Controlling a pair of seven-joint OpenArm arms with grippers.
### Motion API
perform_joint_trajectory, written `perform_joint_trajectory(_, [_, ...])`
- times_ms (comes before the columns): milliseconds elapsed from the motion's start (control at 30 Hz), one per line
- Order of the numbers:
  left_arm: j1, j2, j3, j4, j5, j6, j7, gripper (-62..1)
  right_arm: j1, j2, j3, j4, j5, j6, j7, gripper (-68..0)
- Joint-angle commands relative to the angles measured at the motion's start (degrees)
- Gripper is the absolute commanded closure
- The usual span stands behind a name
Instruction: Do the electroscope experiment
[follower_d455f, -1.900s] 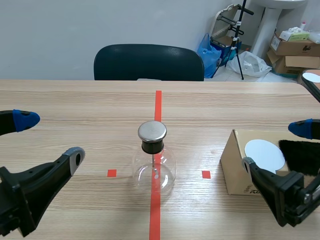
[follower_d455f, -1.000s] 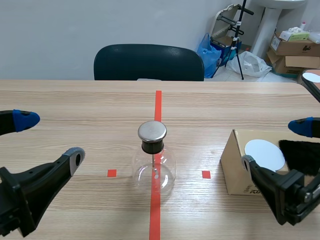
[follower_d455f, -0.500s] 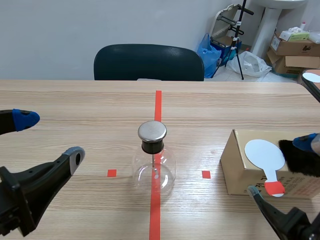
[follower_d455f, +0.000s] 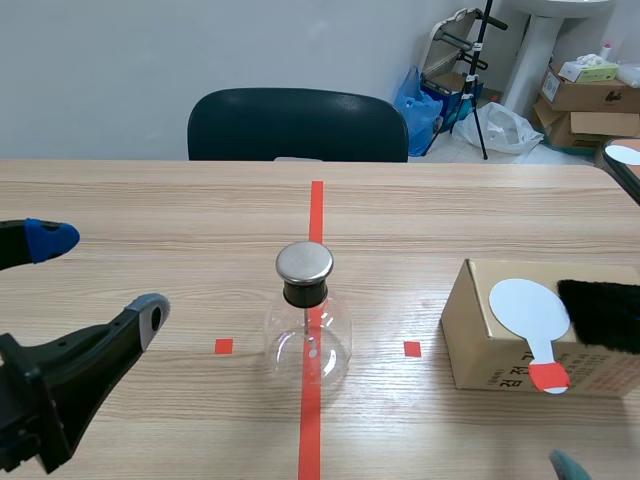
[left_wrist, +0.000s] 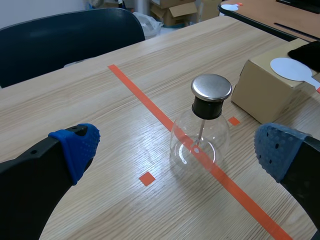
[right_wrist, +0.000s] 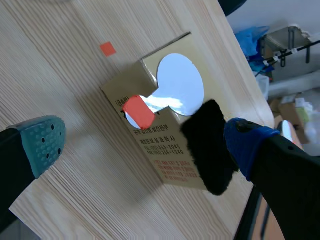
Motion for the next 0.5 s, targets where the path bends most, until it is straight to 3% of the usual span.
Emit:
perform_joint_trajectory(0, [-0.2,0.3,0.4,1.0,-0.3,0.3,-0.6,-62.3,-0.3,-1.9,0.7,0.9,-2.6,-1.7,0.9,-67.9])
perform_joint_trajectory(100, [-0.2,0.3,0.4,1.0,-0.3,0.3,-0.4,-62.3,-0.7,-4.9,0.7,0.3,-9.3,-4.2,1.1,-67.9])
perform_joint_trajectory(267, [-0.2,0.3,0.4,1.0,-0.3,0.3,-0.4,-62.3,-0.7,-8.6,0.3,-3.9,-19.4,-11.6,1.4,-67.9])
perform_joint_trajectory(467, [-0.2,0.3,0.4,1.0,-0.3,0.3,-0.4,-62.3,3.6,-8.8,-3.3,-12.5,-23.3,-22.9,1.5,-67.9])
